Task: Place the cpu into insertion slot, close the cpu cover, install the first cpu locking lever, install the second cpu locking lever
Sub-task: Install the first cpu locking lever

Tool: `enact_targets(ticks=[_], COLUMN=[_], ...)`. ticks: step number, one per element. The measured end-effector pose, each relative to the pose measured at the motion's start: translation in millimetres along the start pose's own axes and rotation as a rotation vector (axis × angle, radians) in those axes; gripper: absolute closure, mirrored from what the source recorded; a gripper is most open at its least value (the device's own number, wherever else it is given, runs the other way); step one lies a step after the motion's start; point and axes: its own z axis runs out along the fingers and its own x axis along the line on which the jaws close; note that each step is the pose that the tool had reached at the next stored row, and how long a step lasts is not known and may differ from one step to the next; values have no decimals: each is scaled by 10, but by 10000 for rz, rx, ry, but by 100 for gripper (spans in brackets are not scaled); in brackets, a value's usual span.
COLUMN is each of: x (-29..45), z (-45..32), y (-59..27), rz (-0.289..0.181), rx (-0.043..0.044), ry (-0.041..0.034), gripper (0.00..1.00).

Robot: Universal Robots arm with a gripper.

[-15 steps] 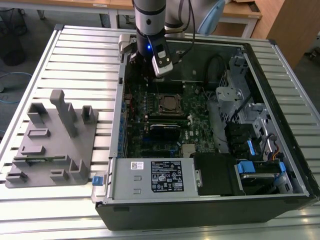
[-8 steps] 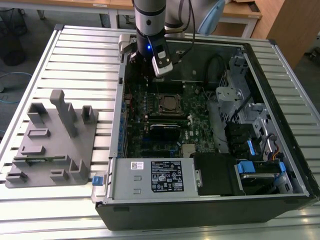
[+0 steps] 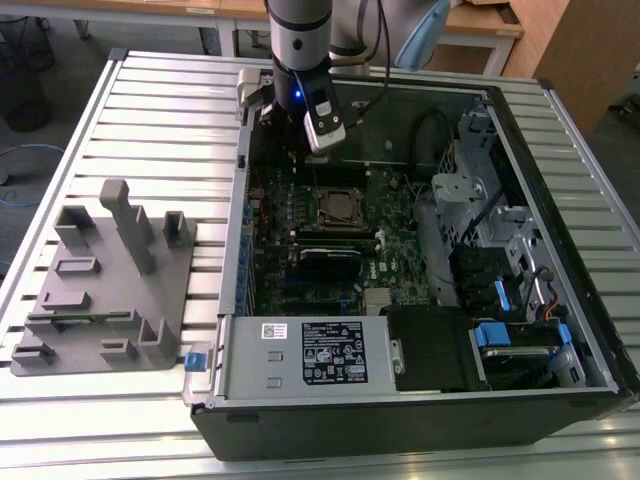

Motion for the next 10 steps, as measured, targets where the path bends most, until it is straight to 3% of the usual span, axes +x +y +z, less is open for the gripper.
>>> enact_targets(ticks=[10], x=[6], z=[6], y=[48], rz=[1], rx=[0], ry=[-1], gripper=[90])
